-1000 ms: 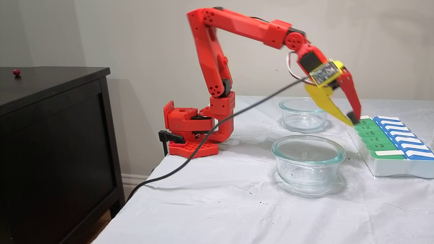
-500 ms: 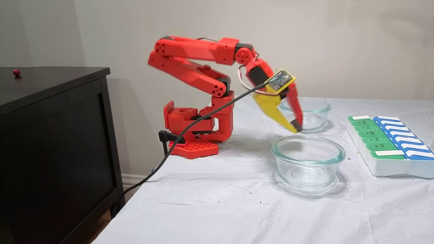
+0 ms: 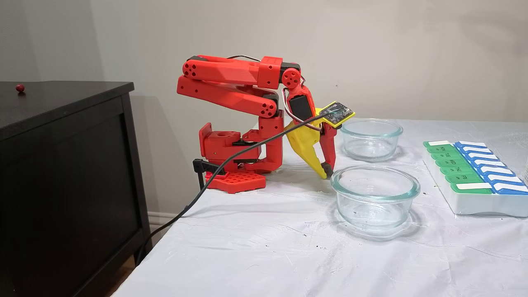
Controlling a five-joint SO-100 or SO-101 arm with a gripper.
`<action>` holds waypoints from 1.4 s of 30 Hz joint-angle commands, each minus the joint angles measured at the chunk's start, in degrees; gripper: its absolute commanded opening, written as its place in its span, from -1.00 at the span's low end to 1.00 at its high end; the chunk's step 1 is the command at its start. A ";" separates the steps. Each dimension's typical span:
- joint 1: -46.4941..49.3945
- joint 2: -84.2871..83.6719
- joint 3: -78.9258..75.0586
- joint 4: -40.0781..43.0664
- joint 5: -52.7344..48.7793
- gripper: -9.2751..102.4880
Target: Sort medicines into box.
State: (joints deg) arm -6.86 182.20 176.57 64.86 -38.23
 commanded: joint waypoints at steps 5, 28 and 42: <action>-0.09 -0.44 1.85 5.71 -80.42 -0.76; -0.18 1.41 1.85 4.92 -59.68 -0.72; -0.09 1.41 1.85 4.92 -60.47 -0.72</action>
State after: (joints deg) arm -6.86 183.43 179.47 69.96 -98.53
